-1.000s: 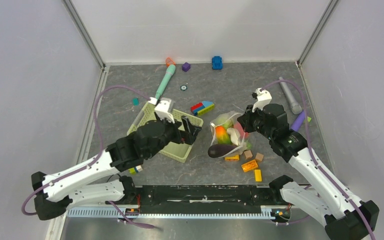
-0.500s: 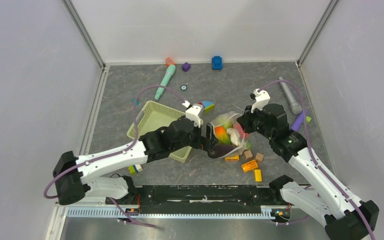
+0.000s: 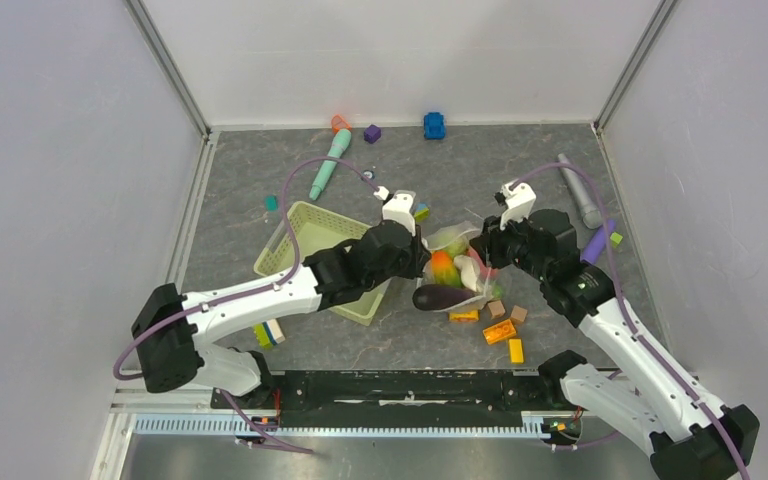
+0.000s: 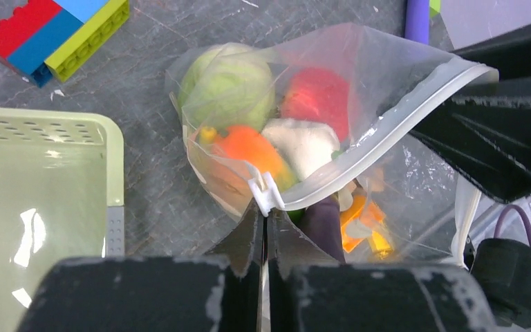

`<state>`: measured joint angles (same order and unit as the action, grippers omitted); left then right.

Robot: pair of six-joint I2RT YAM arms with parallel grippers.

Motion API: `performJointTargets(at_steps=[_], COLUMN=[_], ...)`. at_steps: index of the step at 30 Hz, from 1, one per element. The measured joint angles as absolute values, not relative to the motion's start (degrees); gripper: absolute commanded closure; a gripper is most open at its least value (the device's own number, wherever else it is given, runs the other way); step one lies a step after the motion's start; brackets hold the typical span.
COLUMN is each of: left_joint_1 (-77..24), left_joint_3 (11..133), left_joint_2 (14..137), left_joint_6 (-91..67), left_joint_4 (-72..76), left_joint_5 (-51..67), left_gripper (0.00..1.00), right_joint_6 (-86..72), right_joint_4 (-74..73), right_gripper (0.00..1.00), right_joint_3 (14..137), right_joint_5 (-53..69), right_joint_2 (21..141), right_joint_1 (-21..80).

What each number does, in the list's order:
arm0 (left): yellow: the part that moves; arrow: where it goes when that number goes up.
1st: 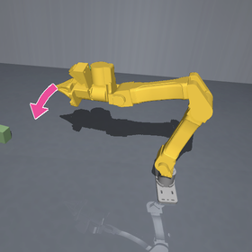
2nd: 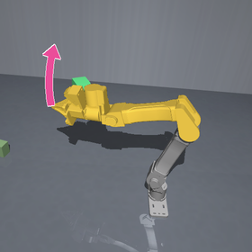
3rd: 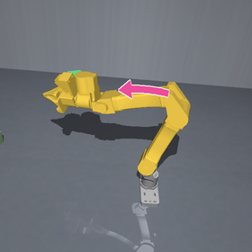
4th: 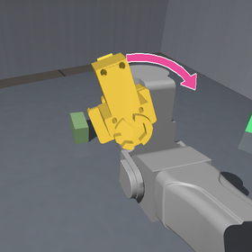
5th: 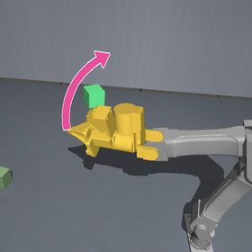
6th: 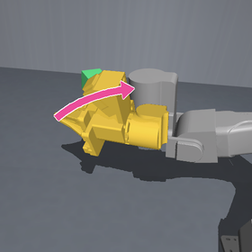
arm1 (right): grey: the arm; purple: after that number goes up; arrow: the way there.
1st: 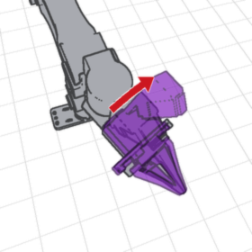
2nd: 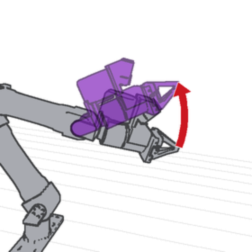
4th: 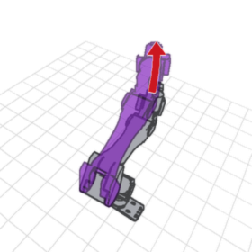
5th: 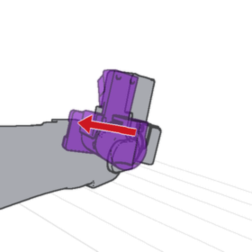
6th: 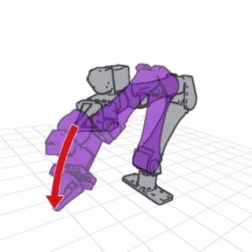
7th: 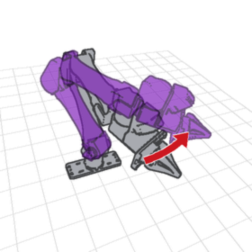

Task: Place the food in the zip-top bag and seal the zipper
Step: Adjust the fake vegetable in the zipper food storage bag.

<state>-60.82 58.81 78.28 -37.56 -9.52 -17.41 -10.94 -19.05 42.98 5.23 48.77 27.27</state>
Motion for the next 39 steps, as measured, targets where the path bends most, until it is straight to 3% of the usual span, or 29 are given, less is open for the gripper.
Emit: performJointTargets(at_steps=[5, 12, 13, 16, 21, 28, 35, 39], left_joint_1=[-60.8, -60.8, -60.8, -60.8, -60.8, -60.0, -59.1, -59.0], left_joint_3=[62.9, 69.1, 69.7, 71.5, 73.1, 74.4, 74.6, 74.7], left_joint_2=[80.7, 82.9, 83.2, 84.2, 85.3, 86.0, 86.6, 86.7], left_joint_6=[-38.2, -40.9, -41.0, -41.3, -41.6, -42.0, -42.2, -42.4], left_joint_4=[-12.1, -18.4, -19.3, -20.9, -22.3, -24.0, -24.1, -24.1], left_joint_5=[-19.2, -21.0, -21.0, -21.1, -21.1, -21.1, -20.8, -20.4], left_gripper=[0.98, 0.98, 0.98, 0.98, 0.98, 0.98, 0.98, 0.98], right_joint_6=[-6.4, 1.1, 2.2, 4.9, 7.8, 10.7, 14.0, 14.2], right_joint_4=[-18.2, -10.0, -8.1, -4.6, -3.3, -3.9, -10.1, -11.7], right_gripper=[0.46, 0.18, 0.10, 0.02, 0.02, 0.07, 0.11, 0.21], right_joint_3=[43.0, 40.8, 40.0, 39.2, 38.5, 38.0, 38.1, 38.5], right_joint_5=[10.3, 27.2, 30.3, 38.1, 45.5, 45.9, 34.5, 25.3], right_joint_2=[47.2, 36.7, 34.9, 32.9, 34.9, 40.5, 47.2, 51.1], right_joint_1=[27.3, 27.3, 27.4, 27.4, 27.8, 33.6, 43.9, 46.0])
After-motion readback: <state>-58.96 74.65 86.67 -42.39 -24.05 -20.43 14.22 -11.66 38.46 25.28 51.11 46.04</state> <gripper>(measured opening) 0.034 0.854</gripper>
